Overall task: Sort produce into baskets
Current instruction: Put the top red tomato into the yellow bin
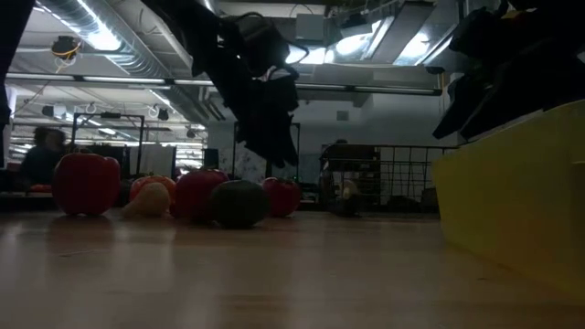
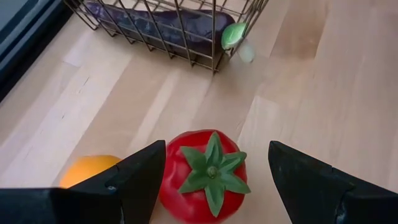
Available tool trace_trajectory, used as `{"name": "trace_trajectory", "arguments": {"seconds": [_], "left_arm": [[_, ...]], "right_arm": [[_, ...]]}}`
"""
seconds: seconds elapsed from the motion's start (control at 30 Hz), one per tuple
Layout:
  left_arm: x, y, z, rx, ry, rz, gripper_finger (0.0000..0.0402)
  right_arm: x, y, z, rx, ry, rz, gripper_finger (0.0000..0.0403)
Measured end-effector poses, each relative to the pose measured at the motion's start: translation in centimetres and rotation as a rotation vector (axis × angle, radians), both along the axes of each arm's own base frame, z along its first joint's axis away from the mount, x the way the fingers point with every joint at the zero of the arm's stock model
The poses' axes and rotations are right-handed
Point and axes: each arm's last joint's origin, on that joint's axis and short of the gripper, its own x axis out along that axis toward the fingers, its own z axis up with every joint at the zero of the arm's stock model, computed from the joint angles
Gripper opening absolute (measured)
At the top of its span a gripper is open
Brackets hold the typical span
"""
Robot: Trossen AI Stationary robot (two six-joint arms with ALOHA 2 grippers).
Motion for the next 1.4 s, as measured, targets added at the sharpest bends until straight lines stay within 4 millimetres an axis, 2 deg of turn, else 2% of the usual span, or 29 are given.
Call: {"name": "trace_trajectory", "arguments": {"seconds": [0.43, 1.03, 1.4], "left_arm": [[0.5, 0.3, -2.5, 0.016, 0.086, -0.044, 0.0281], [0.1, 0.1, -2.7, 0.025, 0.160, -0.091, 0.0280], [-0.1, 0.0, -2.8, 0.011, 0.181, -0.117, 0.0227]], "right_arm": [[0.0, 0.0, 0.0, 0.000, 0.000, 0.001, 0.0376], [0.0, 0.0, 0.0, 0.000, 0.000, 0.001, 0.0376], [0.0, 0.0, 0.0, 0.000, 0.000, 0.001, 0.0376]]}}
